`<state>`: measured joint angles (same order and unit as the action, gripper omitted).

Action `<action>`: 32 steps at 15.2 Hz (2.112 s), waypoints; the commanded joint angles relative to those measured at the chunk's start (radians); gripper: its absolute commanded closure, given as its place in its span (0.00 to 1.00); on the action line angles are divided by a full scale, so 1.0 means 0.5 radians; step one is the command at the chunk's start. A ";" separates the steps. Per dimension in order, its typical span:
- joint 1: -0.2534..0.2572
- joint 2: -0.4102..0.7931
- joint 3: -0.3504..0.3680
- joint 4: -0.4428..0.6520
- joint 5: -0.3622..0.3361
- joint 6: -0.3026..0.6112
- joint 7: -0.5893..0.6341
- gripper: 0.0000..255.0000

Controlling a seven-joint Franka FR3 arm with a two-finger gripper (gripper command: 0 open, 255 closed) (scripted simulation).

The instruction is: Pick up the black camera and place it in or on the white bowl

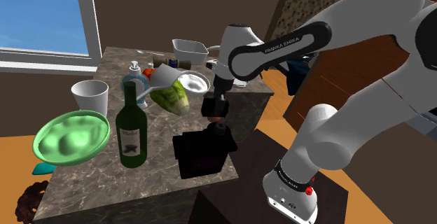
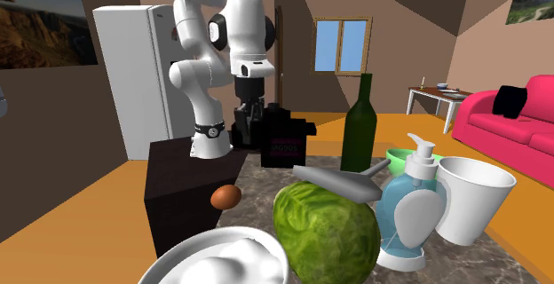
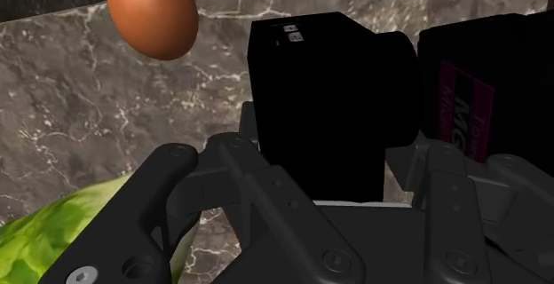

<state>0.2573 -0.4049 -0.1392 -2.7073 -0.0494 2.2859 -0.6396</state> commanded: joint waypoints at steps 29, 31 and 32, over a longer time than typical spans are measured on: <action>-0.263 1.442 -0.336 1.896 0.333 -0.503 -0.770 1.00; -0.317 1.602 -0.335 2.128 0.378 -0.582 -0.817 1.00; -0.347 1.686 -0.332 2.252 0.399 -0.627 -0.838 1.00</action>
<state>0.0982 0.3913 -0.3066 -1.6483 0.1375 1.9947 -1.0472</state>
